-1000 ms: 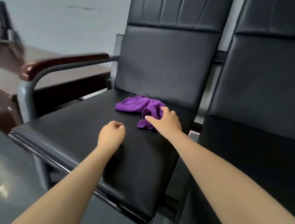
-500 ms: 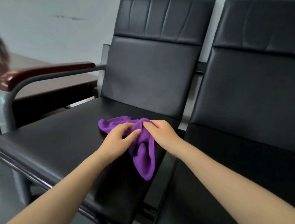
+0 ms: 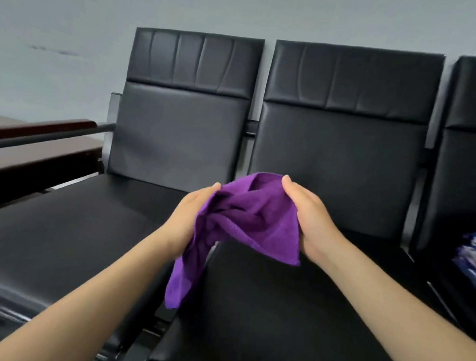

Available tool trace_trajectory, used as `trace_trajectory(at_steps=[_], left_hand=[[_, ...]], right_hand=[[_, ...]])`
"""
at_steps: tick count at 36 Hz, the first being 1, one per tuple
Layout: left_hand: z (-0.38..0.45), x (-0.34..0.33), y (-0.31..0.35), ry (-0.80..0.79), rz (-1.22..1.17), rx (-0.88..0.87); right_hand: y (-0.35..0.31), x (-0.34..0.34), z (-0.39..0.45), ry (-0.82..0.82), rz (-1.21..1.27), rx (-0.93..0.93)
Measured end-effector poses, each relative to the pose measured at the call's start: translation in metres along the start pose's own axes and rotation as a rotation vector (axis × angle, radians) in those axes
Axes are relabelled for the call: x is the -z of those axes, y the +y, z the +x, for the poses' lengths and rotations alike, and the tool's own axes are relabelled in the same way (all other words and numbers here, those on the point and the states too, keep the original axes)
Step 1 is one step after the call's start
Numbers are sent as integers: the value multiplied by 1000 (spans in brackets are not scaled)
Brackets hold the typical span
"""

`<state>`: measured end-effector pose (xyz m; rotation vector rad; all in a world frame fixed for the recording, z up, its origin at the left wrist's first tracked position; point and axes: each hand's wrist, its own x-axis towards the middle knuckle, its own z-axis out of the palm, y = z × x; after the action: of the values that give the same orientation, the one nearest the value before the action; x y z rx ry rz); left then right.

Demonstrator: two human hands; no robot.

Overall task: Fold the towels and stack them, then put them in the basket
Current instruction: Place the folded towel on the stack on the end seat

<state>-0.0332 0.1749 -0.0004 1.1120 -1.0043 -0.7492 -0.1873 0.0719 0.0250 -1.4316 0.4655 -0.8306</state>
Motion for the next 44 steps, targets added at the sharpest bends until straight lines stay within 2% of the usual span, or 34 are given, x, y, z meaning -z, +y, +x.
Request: trace_trajectory(at_steps=[2, 3, 5, 6, 9, 11, 16, 22, 27, 30, 32, 38, 42, 44], left_hand=[[1, -30, 8, -160, -76, 109], [1, -44, 10, -188, -76, 148], [6, -73, 9, -225, 51, 198], [8, -82, 8, -219, 211, 179], [-5, -112, -7, -342, 615, 60], [-13, -126, -21, -354, 754, 40], [2, -138, -52, -343, 966, -203], [16, -133, -78, -245, 927, -400], [20, -138, -74, -57, 816, -460], [21, -138, -66, -123, 781, -453], [21, -137, -64, -164, 800, -416], [18, -132, -60, -203, 778, -146], [12, -131, -57, -161, 776, -63], [11, -129, -54, -99, 702, 22]], right_hand=[[-17, 17, -10, 101, 12, 12], [-25, 24, -15, 150, -14, 27], [-36, 43, -24, 233, -32, 62], [-39, 48, -26, 259, -27, 64], [-40, 71, -42, 339, -84, 57], [-32, 88, -52, 373, -110, 30], [1, 121, -67, 501, -126, -61], [22, 145, -76, 549, -221, -97], [21, 145, -74, 576, -312, -67], [20, 144, -74, 565, -378, -49], [19, 144, -74, 543, -404, -18], [20, 146, -78, 478, -604, 68], [22, 151, -86, 376, -696, 110], [21, 153, -91, 309, -743, 122]])
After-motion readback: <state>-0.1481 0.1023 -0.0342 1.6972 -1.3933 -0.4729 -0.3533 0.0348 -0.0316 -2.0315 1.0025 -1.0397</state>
